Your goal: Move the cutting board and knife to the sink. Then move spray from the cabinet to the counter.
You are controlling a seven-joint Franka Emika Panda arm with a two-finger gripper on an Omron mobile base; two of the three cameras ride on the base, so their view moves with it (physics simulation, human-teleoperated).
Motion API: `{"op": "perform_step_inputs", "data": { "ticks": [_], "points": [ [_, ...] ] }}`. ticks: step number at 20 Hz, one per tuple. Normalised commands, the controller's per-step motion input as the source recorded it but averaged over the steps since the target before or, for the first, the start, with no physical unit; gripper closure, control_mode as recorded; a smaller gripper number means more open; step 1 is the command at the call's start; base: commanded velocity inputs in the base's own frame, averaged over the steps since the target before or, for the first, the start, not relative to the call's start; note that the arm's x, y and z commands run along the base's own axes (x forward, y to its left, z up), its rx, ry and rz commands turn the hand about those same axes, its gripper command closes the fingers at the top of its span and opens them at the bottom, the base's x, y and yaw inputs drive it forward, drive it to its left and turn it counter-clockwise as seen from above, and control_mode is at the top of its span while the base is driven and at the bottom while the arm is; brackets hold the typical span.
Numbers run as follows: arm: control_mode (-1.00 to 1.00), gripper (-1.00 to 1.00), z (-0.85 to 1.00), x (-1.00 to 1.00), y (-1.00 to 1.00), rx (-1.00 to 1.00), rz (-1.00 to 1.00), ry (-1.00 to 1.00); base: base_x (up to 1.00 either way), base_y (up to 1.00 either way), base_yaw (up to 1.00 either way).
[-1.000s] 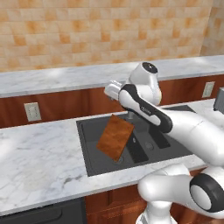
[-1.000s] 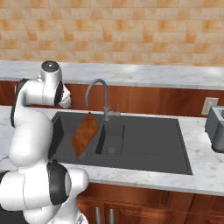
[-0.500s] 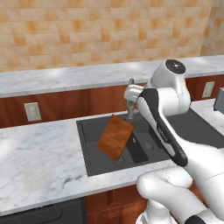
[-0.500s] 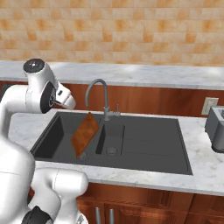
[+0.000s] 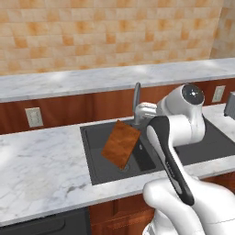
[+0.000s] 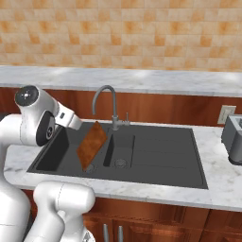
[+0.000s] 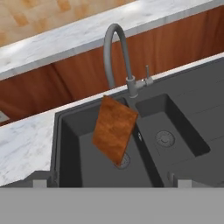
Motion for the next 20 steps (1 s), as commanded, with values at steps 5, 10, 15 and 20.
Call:
{"op": "perform_step_inputs", "data": {
  "ticks": [5,10,15,20],
  "points": [
    [-1.00,-1.00,0.00,0.00,0.00,0.00,0.00,0.00,0.00,0.00,0.00],
    [1.00,-1.00,0.00,0.00,0.00,0.00,0.00,0.00,-0.53,-0.08,-0.02],
    [1.00,-1.00,0.00,0.00,0.00,0.00,0.00,0.00,-1.00,-0.54,-0.21],
    [1.00,-1.00,0.00,0.00,0.00,0.00,0.00,0.00,-0.26,-0.36,-0.78]
  ]
}}
